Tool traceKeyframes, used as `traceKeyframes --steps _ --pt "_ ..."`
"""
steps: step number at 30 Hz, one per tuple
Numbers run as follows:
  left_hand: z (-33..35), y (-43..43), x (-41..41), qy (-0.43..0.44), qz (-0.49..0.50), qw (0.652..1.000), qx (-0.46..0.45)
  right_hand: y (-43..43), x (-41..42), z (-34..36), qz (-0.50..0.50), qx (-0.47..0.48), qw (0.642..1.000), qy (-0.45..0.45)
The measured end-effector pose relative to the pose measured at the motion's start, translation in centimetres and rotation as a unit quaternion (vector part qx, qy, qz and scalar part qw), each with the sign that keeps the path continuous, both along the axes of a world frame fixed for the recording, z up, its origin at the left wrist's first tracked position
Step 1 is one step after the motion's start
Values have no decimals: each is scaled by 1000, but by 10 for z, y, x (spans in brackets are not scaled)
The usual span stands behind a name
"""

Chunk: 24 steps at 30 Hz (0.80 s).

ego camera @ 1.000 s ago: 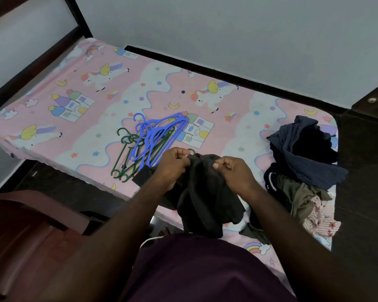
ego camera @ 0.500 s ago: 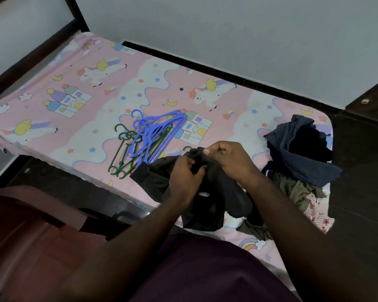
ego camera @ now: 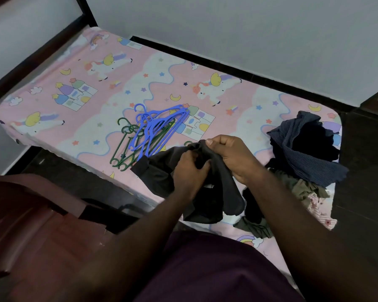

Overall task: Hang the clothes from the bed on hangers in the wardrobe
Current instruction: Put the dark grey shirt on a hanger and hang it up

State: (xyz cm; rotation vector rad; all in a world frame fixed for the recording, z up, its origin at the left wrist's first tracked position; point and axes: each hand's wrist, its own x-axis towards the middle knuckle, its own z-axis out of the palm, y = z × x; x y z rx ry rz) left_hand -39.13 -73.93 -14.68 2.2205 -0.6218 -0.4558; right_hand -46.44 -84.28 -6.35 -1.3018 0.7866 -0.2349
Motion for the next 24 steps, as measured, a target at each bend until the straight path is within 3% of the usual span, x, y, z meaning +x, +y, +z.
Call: traceKeyframes --steps 5,12,15,18,21,24 --pt "8 -6 9 19 108 992 -63 -6 -13 -9 14 -19 1000 -9" --pt "-1 24 1 52 88 994 -48 -37 -41 -39 -45 8 999 24" --pt "5 35 -4 46 101 993 -33 -40 -50 -56 7 -17 998 52" --pt "17 47 -9 57 107 992 -27 -38 -60 -66 122 0 990 74" --pt "28 54 -14 68 112 991 -41 -26 -71 -69 250 -169 940 160" --pt "38 58 -22 76 109 990 -51 -11 -84 -71 269 -270 903 198"
